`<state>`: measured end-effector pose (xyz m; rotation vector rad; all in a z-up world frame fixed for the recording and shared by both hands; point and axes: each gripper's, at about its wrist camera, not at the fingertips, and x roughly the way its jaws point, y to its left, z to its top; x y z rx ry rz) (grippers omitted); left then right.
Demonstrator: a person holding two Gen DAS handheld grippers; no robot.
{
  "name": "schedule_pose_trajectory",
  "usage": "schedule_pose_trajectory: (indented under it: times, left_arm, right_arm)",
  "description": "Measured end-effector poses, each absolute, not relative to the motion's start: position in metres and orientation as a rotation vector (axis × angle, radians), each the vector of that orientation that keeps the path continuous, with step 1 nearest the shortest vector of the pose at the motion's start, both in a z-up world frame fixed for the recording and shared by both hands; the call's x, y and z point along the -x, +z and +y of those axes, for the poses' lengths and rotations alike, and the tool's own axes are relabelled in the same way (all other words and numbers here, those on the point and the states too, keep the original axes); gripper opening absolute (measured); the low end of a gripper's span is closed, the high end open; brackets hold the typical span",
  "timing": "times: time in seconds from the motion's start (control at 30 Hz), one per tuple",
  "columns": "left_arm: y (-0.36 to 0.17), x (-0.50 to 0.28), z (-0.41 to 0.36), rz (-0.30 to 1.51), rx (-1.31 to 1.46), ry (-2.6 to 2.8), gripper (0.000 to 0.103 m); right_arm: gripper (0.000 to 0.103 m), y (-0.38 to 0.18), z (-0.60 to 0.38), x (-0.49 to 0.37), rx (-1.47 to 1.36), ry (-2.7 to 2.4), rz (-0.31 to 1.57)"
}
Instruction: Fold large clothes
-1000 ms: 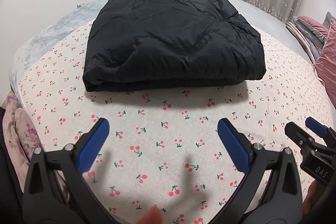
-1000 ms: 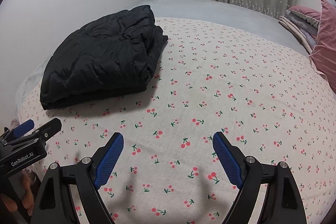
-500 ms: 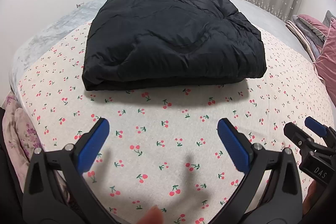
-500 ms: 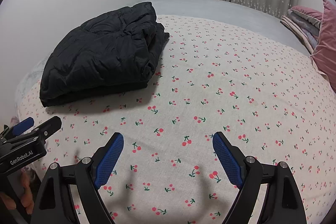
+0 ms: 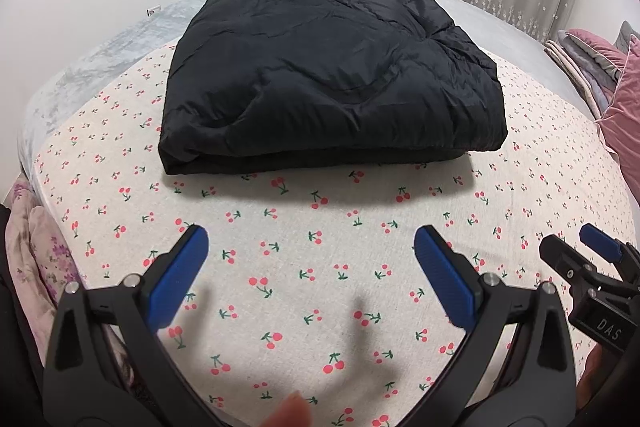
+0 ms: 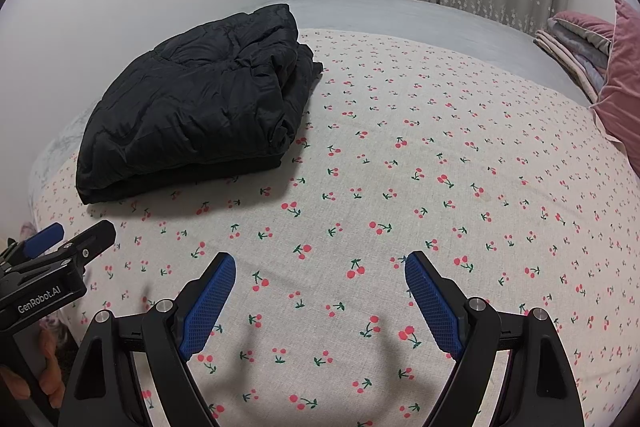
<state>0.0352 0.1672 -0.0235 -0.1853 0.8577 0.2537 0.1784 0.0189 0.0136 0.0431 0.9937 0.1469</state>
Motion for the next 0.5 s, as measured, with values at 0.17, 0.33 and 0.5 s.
schedule_pose_trajectory:
  times: [0.17,0.33,0.5]
  left_arm:
    - [-0.0225,-0.0356,0.1681,0.855,0.185,0.255,0.102]
    - [-0.0225,-0.0349,0.1674,0.853,0.184,0.257,0.102]
    - [-0.0224,-0.0348,0.1678,0.852,0.185,0.258,0.102]
  right_arm:
    - [0.088,0.0136,0.0188,-0.1784,-0.041,0.146,0.995]
    - [0.088,0.0136,0.0192,-0.1785,-0.041,0.146,0.996]
    - [0.088,0.0130,0.0195,-0.1781,-0.039,0.146,0.997]
